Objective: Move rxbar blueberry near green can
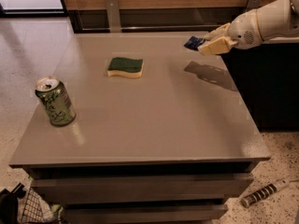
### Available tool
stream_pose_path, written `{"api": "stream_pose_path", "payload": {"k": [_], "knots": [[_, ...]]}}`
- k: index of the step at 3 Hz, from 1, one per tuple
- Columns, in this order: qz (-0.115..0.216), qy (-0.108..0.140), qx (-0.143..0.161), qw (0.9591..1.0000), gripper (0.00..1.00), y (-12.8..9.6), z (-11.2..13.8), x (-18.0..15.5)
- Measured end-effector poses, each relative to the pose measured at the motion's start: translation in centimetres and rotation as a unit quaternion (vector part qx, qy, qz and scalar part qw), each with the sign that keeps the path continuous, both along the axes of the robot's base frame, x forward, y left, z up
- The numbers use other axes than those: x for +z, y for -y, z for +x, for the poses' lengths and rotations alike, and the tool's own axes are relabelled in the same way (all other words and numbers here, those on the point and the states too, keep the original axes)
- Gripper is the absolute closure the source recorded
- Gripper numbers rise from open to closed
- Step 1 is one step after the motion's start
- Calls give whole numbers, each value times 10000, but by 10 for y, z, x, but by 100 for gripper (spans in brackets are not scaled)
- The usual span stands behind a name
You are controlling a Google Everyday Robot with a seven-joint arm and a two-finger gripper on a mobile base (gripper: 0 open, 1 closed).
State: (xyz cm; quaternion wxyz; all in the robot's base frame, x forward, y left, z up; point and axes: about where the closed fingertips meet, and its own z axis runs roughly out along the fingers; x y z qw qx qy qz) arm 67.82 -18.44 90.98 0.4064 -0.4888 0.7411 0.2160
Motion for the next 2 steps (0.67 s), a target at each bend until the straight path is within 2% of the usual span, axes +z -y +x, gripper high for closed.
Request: {"api": "stream_pose_path", "payload": {"k": [1,2], "knots": [[-27,86,412,9991,100,-13,-30,18],[-37,216,702,9973,100,-38,-63,29]]}}
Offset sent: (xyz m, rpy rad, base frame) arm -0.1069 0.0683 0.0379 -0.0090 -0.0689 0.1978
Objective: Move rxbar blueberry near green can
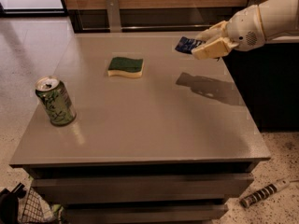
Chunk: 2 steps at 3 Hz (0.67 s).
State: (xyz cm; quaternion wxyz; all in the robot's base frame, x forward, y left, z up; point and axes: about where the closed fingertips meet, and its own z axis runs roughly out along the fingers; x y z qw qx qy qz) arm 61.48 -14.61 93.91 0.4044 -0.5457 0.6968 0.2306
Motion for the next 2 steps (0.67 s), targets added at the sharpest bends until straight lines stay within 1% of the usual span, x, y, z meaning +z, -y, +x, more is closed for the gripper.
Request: {"api": "stream_pose_path", "payload": {"k": [1,2], "knots": [[164,88,175,9997,100,-36,-28,0],[368,194,359,9985,100,-79,-52,-10]]}}
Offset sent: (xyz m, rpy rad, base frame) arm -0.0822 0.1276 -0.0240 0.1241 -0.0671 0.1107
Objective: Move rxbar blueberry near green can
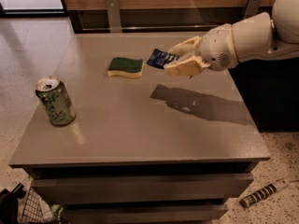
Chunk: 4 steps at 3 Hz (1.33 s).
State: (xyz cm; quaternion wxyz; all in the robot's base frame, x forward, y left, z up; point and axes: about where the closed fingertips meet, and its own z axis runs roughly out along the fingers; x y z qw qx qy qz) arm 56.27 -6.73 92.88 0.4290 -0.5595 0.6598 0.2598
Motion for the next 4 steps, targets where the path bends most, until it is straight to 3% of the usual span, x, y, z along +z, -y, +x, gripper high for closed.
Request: {"api": "stream_pose_path", "payload": {"k": [1,2,4], "knots": [[223,106,569,9981,100,-52,-36,-3],[272,63,1278,9914,100,-86,-65,-3],[194,-17,1381,9902,100,-122,-59,-22]]}}
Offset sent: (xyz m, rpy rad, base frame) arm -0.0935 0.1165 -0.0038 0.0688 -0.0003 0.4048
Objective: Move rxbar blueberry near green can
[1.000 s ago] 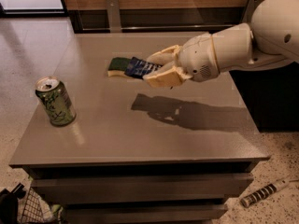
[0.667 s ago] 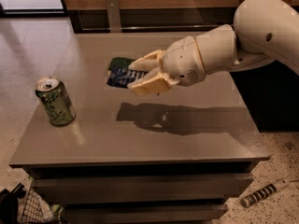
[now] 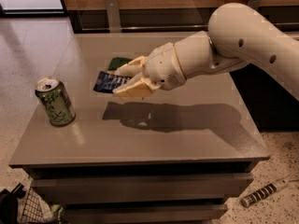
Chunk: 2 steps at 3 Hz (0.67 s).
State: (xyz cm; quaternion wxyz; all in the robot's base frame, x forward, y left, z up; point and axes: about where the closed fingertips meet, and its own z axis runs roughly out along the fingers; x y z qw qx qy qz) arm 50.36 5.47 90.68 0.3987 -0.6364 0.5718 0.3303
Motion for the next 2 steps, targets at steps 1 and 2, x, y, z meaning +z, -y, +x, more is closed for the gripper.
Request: {"api": "stream_pose_path", "payload": {"k": [1,2], "knots": [[-137,-77,228,9996,100,-27,-6,-10],[-338,-220,418,9983,100,-44,-15,-21]]}}
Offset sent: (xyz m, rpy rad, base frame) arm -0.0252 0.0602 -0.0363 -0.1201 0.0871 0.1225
